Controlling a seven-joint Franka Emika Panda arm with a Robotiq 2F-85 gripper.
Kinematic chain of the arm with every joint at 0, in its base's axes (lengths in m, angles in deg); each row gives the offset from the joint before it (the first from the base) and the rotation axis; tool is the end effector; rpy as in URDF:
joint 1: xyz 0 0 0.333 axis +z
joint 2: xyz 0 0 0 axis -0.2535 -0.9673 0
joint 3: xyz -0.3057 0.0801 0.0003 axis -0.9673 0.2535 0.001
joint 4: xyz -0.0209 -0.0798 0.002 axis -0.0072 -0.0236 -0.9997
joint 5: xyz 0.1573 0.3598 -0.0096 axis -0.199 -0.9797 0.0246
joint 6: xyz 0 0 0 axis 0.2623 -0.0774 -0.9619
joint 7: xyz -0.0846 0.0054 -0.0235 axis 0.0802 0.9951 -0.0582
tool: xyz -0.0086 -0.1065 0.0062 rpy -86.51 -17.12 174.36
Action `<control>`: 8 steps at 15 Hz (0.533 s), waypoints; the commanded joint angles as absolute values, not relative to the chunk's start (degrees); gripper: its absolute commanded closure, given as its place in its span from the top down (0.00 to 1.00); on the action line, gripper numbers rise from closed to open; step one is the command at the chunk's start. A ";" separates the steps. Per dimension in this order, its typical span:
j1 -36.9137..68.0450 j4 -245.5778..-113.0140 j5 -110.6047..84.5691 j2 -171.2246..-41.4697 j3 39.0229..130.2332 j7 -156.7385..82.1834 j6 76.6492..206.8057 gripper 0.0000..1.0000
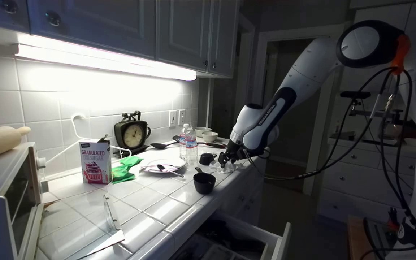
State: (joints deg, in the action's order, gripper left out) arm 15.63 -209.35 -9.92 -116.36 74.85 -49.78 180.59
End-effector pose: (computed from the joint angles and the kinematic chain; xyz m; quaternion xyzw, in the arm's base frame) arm 0.5959 -0.1224 0.2383 0.9575 -0.1802 0.2176 0.0580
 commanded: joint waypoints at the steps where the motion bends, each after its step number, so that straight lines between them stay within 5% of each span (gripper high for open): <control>1: 14.04 -210.29 -13.10 -114.11 78.08 -45.67 176.57 0.23; 4: 11.88 -210.66 -15.42 -112.38 82.76 -41.75 171.79 0.02; 8: 12.27 -210.50 -16.20 -110.98 84.99 -39.48 164.53 0.00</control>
